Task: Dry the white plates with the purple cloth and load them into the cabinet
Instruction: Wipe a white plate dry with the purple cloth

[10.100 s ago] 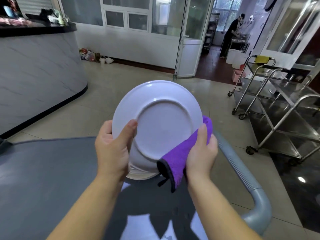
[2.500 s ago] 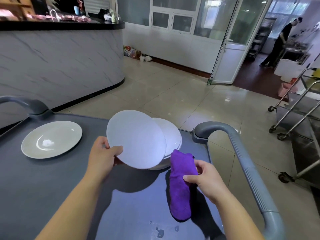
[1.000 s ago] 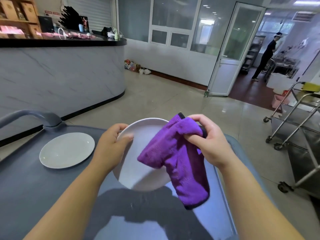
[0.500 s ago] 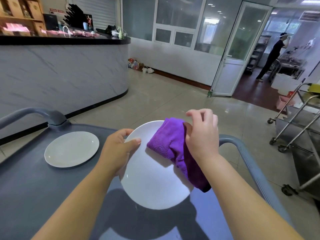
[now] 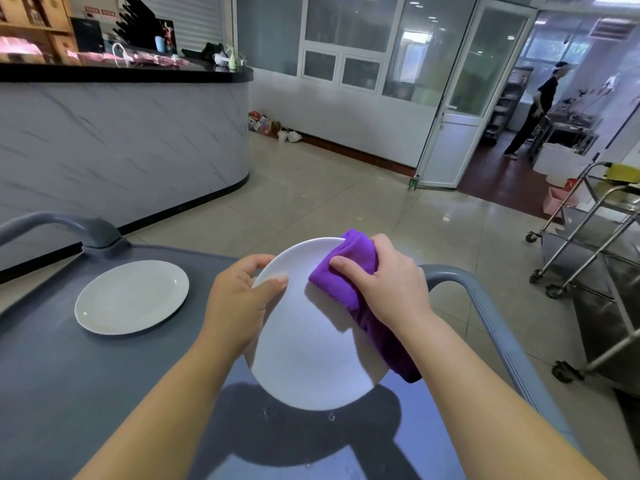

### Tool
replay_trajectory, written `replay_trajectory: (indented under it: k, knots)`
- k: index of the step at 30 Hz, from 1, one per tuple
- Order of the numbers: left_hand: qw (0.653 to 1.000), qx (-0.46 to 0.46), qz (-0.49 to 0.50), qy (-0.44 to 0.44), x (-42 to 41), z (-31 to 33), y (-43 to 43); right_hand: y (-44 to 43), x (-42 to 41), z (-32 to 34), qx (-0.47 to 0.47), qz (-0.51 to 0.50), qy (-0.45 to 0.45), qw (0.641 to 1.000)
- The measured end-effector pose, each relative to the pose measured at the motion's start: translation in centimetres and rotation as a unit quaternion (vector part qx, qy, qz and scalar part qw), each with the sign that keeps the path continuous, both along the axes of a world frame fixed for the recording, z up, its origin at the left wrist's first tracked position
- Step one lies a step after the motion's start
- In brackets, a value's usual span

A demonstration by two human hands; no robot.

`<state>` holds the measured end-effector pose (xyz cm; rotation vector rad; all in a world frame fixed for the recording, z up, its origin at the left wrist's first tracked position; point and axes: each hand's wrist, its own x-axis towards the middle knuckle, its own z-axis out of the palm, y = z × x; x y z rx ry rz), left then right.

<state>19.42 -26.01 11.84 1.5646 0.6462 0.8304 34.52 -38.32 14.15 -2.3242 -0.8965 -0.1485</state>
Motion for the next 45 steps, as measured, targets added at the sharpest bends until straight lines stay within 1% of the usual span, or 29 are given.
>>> replay_trajectory:
  k: [2,4,6,9,11,12,13,14,15,16,18,20,22,23,24,25,27,30,31,32,34,35,37,39,41,42,43,45]
  knots:
    - [0.999,-0.033,0.020,-0.038,0.1,0.0,0.0,-0.6,0.4,-0.2,0.080,-0.019,0.086,0.993]
    - [0.994,-0.071,0.043,-0.078,0.3,0.1,0.1,-1.0,0.4,-1.1,0.185,-0.028,0.178,0.966]
    - [0.990,-0.091,0.048,-0.092,0.5,0.3,0.2,-1.2,0.0,-2.0,0.244,-0.038,0.217,0.944]
    - [0.988,-0.131,-0.003,-0.087,0.3,0.3,0.5,-1.3,0.1,-2.2,0.250,-0.043,0.199,0.947]
    - [0.988,-0.132,-0.067,-0.045,0.0,0.3,0.9,-1.4,0.5,-1.2,0.225,-0.026,0.174,0.958]
    - [0.991,-0.098,-0.085,-0.018,-0.2,0.4,1.0,-1.4,0.7,-0.7,0.203,-0.012,0.156,0.967]
    - [0.995,-0.061,-0.078,0.007,-0.2,0.6,0.8,-1.3,0.7,-0.1,0.182,0.001,0.135,0.974]
    - [0.998,-0.028,-0.049,0.016,-0.2,0.6,0.6,-1.2,0.7,0.4,0.169,0.009,0.115,0.979]
    - [1.000,-0.020,-0.020,0.003,-0.2,0.7,0.3,-1.2,0.6,1.0,0.168,0.013,0.099,0.981]
    - [0.999,-0.024,-0.008,-0.027,0.0,0.7,0.2,-1.1,0.5,1.5,0.176,0.012,0.087,0.980]
    - [0.996,-0.043,0.011,-0.082,0.2,1.0,-0.3,-1.2,0.5,2.1,0.212,-0.008,0.083,0.974]
    - [0.989,-0.066,0.035,-0.126,0.7,1.2,-0.8,-1.0,0.3,1.5,0.281,-0.039,0.116,0.952]
    - [0.978,-0.105,0.069,-0.168,1.2,1.3,-1.4,-0.4,-0.7,-0.4,0.370,-0.075,0.192,0.906]
    - [0.973,-0.124,0.076,-0.181,1.4,1.3,-1.6,-0.1,-1.2,-1.6,0.397,-0.101,0.226,0.884]
    - [0.971,-0.133,0.072,-0.183,1.6,1.0,-1.7,0.1,-1.7,-2.7,0.406,-0.125,0.247,0.871]
    - [0.974,-0.136,0.060,-0.169,1.6,0.7,-1.8,0.2,-1.9,-3.4,0.404,-0.139,0.255,0.867]
    - [0.982,-0.133,0.014,-0.132,1.1,0.3,-1.2,-0.2,-1.4,-3.5,0.387,-0.131,0.248,0.879]
    - [0.977,-0.158,-0.090,-0.114,0.2,0.6,0.7,-1.2,-0.1,-1.3,0.333,-0.078,0.200,0.918]
    - [0.977,-0.149,-0.107,-0.106,0.1,1.1,1.0,-1.4,0.0,-0.4,0.308,-0.053,0.179,0.933]
    - [0.983,-0.120,-0.101,-0.094,0.2,1.4,1.1,-1.5,0.0,0.3,0.282,-0.029,0.157,0.946]
    - [0.994,-0.070,-0.033,-0.081,0.6,1.8,0.9,-1.6,0.0,1.3,0.254,-0.008,0.123,0.959]
    - [0.994,-0.064,-0.002,-0.089,0.8,1.8,0.7,-1.6,0.1,1.5,0.265,-0.012,0.121,0.957]
    - [0.988,-0.087,0.026,-0.129,1.3,1.6,0.0,-1.4,0.2,1.0,0.327,-0.038,0.140,0.934]
    - [0.976,-0.129,0.052,-0.165,1.8,1.1,-1.1,-0.9,-0.6,-0.6,0.403,-0.083,0.186,0.892]
    - [0.963,-0.179,0.060,-0.192,2.3,0.5,-2.0,-0.3,-1.9,-2.7,0.433,-0.143,0.240,0.857]
    - [0.962,-0.191,0.052,-0.188,2.3,0.1,-2.1,-0.2,-2.3,-3.6,0.428,-0.163,0.254,0.852]
    - [0.965,-0.196,0.034,-0.172,2.2,-0.2,-2.0,-0.3,-2.2,-4.2,0.420,-0.168,0.256,0.854]
    - [0.973,-0.187,-0.031,-0.133,1.6,-0.7,-0.9,-0.9,-1.2,-3.8,0.392,-0.148,0.240,0.876]
